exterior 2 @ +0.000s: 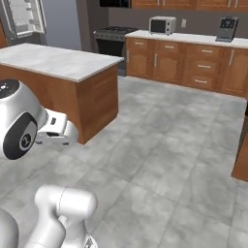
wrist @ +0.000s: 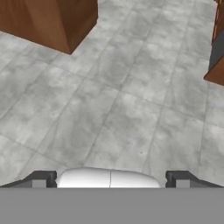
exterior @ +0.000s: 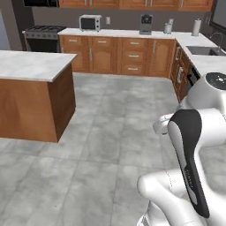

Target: Pick up each orange from the fridge and place one orange on each plate on the dining counter.

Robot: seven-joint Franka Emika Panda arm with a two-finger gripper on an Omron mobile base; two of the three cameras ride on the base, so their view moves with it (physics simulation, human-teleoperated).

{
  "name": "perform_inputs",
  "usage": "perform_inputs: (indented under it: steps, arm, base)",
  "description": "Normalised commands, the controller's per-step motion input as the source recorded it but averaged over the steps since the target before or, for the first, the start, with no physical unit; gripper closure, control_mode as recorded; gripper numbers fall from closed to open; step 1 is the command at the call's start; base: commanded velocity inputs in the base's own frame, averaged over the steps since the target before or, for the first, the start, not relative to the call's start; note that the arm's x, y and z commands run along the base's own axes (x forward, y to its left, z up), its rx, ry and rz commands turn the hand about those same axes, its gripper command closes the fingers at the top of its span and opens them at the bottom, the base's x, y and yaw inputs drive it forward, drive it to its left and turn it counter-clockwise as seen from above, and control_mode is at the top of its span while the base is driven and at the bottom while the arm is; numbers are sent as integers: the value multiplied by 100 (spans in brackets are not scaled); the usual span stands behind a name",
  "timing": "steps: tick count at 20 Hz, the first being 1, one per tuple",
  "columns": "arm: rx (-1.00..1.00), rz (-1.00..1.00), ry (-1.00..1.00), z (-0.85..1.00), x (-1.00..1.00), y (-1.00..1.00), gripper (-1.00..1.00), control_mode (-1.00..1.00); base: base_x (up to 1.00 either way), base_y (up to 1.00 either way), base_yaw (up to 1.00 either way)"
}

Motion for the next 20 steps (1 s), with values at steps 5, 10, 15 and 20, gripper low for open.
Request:
perform_inputs:
  steps: [5,10,15,20]
  arm:
    - [0,0,0,0,0,0,-100,100]
    - [0,0,0,0,0,0,-100,100]
    - [0,0,0,0,0,0,-100,100]
    - [0,0,0,0,0,0,-100,100]
  base:
    - [100,-32,17]
    - [100,-29,20]
    - [100,-41,18]
    - [100,-47,15]
